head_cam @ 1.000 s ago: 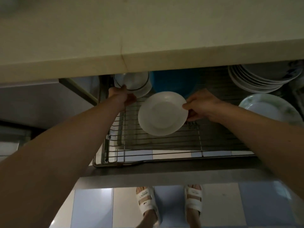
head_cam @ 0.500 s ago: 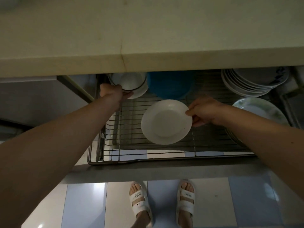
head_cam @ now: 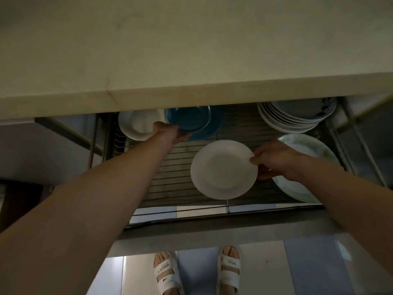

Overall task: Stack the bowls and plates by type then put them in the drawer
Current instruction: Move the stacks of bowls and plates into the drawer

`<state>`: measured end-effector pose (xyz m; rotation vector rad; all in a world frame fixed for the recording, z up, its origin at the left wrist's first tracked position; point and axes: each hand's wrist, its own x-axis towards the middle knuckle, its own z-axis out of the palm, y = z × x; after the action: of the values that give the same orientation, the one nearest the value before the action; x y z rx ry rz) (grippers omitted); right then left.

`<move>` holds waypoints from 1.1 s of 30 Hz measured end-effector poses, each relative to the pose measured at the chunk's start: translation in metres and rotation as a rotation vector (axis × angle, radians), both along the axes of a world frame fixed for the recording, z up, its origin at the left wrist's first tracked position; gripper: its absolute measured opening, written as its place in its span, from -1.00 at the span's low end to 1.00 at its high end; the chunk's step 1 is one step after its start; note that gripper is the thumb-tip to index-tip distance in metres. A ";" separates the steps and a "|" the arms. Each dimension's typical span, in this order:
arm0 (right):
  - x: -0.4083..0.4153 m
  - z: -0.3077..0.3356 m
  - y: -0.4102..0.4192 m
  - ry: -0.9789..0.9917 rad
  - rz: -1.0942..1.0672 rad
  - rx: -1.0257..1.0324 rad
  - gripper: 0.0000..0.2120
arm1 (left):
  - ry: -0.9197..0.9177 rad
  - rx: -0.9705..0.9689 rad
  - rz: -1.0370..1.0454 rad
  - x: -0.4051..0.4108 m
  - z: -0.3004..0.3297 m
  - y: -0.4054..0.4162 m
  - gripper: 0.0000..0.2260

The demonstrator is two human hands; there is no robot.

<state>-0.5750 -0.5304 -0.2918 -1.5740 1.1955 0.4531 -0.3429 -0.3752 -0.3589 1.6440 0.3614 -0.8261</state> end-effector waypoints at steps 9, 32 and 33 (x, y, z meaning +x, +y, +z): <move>0.001 -0.008 -0.003 -0.056 0.005 0.032 -0.95 | 0.034 0.015 0.055 -0.006 -0.016 -0.014 -0.86; 0.013 -0.011 0.009 -0.054 0.000 0.058 -0.96 | 0.192 0.064 -0.257 -0.005 -0.008 0.007 -0.40; 0.017 -0.009 0.013 -0.069 0.003 0.043 -0.97 | 0.149 0.106 -0.238 0.002 -0.003 0.016 -0.42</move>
<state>-0.5579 -0.5171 -0.3010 -1.5426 1.1244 0.4200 -0.3405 -0.3589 -0.3621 1.7506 0.3216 -1.1288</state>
